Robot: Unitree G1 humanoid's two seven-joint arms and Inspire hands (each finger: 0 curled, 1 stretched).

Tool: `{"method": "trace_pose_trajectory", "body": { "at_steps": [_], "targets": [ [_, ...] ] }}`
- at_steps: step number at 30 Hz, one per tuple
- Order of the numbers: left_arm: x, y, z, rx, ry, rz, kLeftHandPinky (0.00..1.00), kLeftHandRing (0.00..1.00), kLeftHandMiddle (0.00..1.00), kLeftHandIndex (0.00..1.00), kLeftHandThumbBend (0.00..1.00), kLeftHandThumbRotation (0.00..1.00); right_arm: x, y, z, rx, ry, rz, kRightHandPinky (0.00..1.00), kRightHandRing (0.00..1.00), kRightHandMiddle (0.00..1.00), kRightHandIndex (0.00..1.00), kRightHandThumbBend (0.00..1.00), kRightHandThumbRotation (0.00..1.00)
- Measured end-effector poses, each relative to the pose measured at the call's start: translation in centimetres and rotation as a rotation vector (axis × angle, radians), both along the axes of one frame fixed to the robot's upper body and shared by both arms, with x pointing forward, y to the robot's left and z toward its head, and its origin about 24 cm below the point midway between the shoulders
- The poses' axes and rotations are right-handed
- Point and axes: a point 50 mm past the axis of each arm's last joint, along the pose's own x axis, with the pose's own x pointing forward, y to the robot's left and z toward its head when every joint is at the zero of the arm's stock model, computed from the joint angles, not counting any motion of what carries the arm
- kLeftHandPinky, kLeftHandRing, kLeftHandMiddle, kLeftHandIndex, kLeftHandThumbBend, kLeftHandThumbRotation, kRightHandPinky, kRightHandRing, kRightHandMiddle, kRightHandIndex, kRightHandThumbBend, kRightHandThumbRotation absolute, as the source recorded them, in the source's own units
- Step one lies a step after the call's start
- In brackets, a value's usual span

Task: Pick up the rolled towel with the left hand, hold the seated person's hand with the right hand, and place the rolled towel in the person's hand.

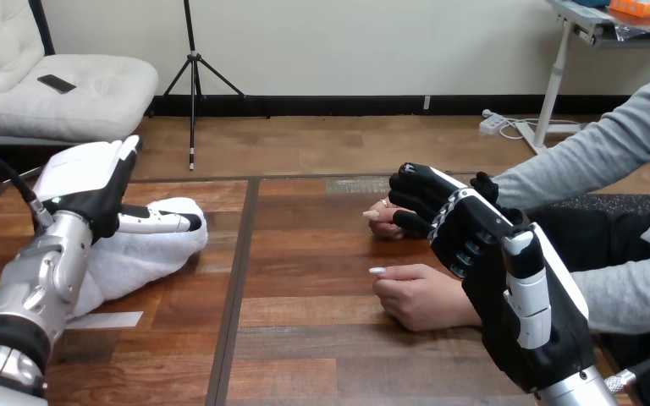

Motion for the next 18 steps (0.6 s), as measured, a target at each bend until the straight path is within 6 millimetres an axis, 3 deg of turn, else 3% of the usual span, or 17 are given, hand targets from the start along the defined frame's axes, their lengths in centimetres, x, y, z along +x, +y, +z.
{"method": "trace_pose_trajectory", "body": {
  "at_steps": [18],
  "targets": [
    [0.46,0.15,0.27,0.017,0.097,0.016,0.97,0.95,0.95,0.96,1.00,0.68,0.06,-0.02,-0.04,0.000,0.000,0.000,0.89,0.89,0.88,0.85,0.77,1.00]
  ]
}}
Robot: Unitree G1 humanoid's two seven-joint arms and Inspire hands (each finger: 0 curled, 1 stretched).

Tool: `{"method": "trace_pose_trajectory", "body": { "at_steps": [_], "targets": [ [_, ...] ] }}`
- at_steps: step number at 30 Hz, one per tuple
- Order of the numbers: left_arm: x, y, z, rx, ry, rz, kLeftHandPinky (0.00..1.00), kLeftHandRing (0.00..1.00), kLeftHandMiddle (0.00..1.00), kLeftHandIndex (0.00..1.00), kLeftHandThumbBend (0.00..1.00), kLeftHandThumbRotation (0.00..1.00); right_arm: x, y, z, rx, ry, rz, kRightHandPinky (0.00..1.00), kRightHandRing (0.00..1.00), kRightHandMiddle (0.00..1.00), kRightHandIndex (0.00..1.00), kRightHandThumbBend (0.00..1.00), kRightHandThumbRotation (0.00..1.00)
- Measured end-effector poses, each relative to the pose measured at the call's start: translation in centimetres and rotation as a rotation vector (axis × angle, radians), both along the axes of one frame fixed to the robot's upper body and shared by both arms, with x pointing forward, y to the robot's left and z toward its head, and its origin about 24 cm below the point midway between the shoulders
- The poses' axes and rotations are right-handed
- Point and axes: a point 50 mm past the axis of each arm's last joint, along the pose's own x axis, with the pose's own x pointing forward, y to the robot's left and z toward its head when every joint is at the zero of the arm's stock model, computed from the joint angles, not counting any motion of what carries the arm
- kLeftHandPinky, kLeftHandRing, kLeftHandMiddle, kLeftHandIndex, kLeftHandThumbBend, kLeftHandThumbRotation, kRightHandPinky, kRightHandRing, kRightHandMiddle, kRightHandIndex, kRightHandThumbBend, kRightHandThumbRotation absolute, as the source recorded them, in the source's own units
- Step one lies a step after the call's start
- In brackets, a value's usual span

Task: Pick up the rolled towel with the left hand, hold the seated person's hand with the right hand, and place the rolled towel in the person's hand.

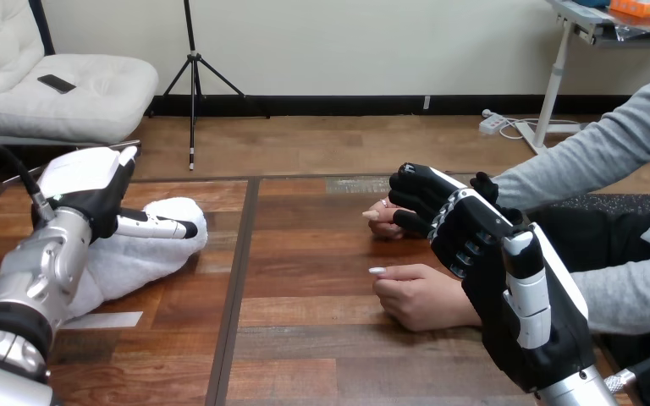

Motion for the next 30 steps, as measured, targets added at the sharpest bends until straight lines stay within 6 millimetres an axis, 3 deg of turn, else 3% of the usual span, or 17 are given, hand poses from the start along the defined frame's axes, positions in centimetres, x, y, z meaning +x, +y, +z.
{"method": "trace_pose_trajectory", "body": {
  "at_steps": [18,30],
  "targets": [
    [0.05,0.27,-0.16,-0.016,0.121,0.024,0.96,0.95,0.95,0.95,1.00,0.73,0.01,-0.02,-0.01,0.000,-0.001,-0.001,0.88,0.89,0.87,0.84,0.77,1.00],
    [-0.03,0.57,-0.37,-0.064,0.277,0.074,1.00,1.00,1.00,1.00,1.00,0.74,0.01,-0.03,0.01,-0.001,-0.003,-0.002,0.88,0.88,0.87,0.84,0.76,1.00]
  ]
}}
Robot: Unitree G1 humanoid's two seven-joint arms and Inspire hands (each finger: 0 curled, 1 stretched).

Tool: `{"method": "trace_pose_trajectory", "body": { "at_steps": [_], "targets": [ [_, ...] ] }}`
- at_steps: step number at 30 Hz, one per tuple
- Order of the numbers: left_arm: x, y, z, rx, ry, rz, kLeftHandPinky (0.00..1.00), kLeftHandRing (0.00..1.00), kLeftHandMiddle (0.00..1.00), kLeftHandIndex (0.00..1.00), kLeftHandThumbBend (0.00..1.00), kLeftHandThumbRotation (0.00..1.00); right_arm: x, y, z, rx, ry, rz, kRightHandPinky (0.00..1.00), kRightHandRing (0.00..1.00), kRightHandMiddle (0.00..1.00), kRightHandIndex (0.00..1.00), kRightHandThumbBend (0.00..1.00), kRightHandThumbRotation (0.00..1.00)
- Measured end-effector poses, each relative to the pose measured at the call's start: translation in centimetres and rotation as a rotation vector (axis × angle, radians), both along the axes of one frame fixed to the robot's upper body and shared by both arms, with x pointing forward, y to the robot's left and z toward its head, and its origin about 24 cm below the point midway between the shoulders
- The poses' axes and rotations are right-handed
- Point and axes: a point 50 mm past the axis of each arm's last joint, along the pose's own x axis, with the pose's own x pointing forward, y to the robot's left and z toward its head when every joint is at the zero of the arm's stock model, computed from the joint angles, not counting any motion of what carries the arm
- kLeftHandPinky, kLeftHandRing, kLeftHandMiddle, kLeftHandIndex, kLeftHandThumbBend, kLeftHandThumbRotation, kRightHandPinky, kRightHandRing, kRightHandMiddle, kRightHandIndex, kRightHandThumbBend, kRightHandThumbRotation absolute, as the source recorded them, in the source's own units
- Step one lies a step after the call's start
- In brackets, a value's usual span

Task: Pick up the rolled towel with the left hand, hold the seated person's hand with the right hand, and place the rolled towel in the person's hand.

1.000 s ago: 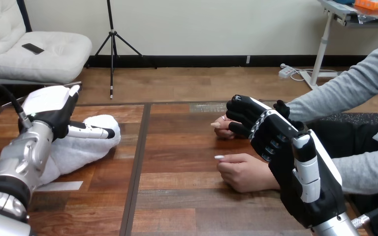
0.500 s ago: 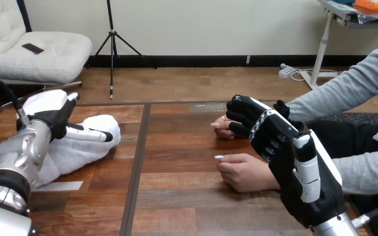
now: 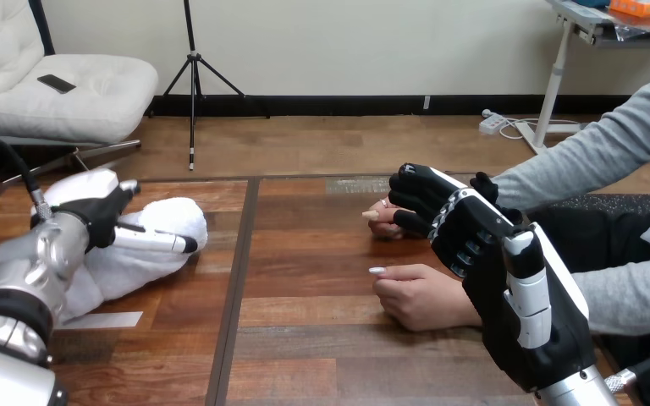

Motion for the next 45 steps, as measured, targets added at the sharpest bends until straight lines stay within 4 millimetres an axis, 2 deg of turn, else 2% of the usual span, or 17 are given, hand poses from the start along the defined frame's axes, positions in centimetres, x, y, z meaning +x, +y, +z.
{"method": "trace_pose_trajectory", "body": {
  "at_steps": [14,33,45],
  "targets": [
    [-0.14,0.42,-0.04,0.006,0.085,0.047,1.00,1.00,1.00,1.00,1.00,0.69,0.00,-0.01,0.00,0.000,0.000,-0.001,0.87,0.88,0.87,0.84,0.77,1.00],
    [0.21,-0.04,0.22,0.077,0.079,0.012,1.00,1.00,1.00,1.00,1.00,0.69,-0.01,-0.02,0.04,0.000,-0.004,-0.001,0.86,0.88,0.87,0.84,0.77,1.00],
    [0.35,-0.27,0.18,0.156,0.034,-0.006,1.00,1.00,1.00,1.00,1.00,0.69,-0.06,-0.03,0.16,0.001,-0.019,-0.003,0.81,0.87,0.86,0.84,0.78,1.00]
  ]
}}
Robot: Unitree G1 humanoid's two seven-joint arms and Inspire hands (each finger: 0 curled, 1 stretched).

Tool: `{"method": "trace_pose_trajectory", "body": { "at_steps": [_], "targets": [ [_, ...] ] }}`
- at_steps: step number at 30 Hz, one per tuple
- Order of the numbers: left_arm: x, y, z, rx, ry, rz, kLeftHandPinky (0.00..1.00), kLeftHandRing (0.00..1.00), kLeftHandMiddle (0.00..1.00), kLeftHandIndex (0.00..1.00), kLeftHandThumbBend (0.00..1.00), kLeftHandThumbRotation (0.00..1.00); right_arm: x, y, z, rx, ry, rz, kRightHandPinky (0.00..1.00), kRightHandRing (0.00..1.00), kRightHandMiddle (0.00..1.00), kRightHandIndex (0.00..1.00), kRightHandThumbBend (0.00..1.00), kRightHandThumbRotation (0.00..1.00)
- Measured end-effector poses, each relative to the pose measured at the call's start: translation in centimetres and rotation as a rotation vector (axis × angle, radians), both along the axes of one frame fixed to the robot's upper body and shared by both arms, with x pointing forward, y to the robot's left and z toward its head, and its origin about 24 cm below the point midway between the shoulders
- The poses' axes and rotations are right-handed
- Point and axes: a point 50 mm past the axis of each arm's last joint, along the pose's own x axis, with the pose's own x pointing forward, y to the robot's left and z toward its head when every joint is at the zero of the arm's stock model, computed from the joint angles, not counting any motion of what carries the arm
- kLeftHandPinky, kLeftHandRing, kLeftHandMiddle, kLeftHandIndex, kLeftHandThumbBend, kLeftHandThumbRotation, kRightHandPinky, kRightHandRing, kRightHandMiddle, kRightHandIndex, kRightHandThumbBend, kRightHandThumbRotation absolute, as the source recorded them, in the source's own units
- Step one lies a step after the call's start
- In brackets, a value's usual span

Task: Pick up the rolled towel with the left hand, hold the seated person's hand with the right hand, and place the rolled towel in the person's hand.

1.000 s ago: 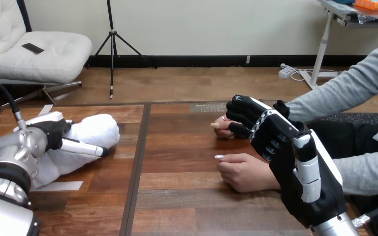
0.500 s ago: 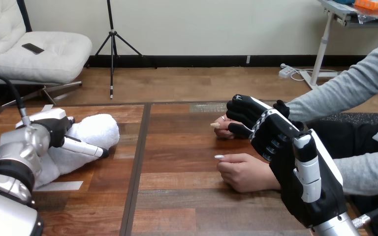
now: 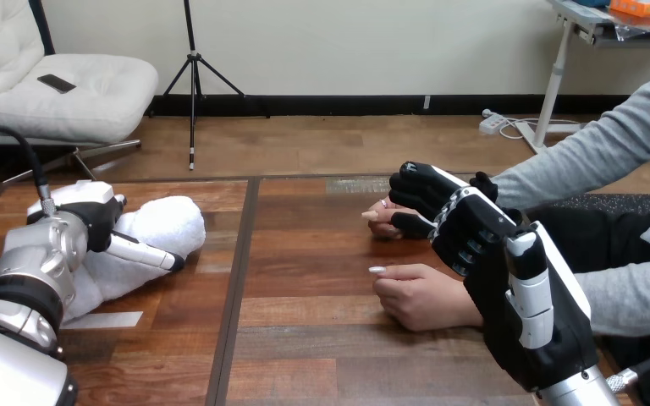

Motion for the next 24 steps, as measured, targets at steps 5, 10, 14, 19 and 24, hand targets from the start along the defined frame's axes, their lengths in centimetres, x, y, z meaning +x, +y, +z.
{"method": "trace_pose_trajectory", "body": {
  "at_steps": [5,10,14,19,24],
  "targets": [
    [0.01,-0.04,-0.02,0.013,-0.005,-0.005,1.00,1.00,1.00,1.00,1.00,0.69,-0.01,0.00,0.02,0.000,-0.002,-0.001,0.80,0.87,0.86,0.84,0.79,1.00],
    [0.03,-0.13,-0.06,0.016,-0.006,-0.007,1.00,1.00,1.00,1.00,1.00,0.68,-0.02,-0.01,0.03,0.000,-0.002,-0.001,0.80,0.87,0.86,0.84,0.79,1.00],
    [0.06,-0.27,-0.12,0.020,-0.008,-0.010,1.00,1.00,1.00,1.00,1.00,0.67,-0.02,-0.01,0.03,0.000,-0.003,-0.001,0.80,0.87,0.85,0.84,0.79,1.00],
    [0.10,-0.53,-0.23,0.029,-0.009,-0.014,1.00,1.00,1.00,1.00,1.00,0.66,-0.02,-0.01,0.04,0.000,-0.004,-0.001,0.79,0.86,0.85,0.84,0.80,1.00],
    [0.15,-0.84,-0.38,0.045,-0.010,-0.021,1.00,1.00,1.00,1.00,1.00,0.65,-0.03,0.00,0.05,0.001,-0.004,-0.001,0.78,0.86,0.85,0.84,0.79,1.00]
  ]
}}
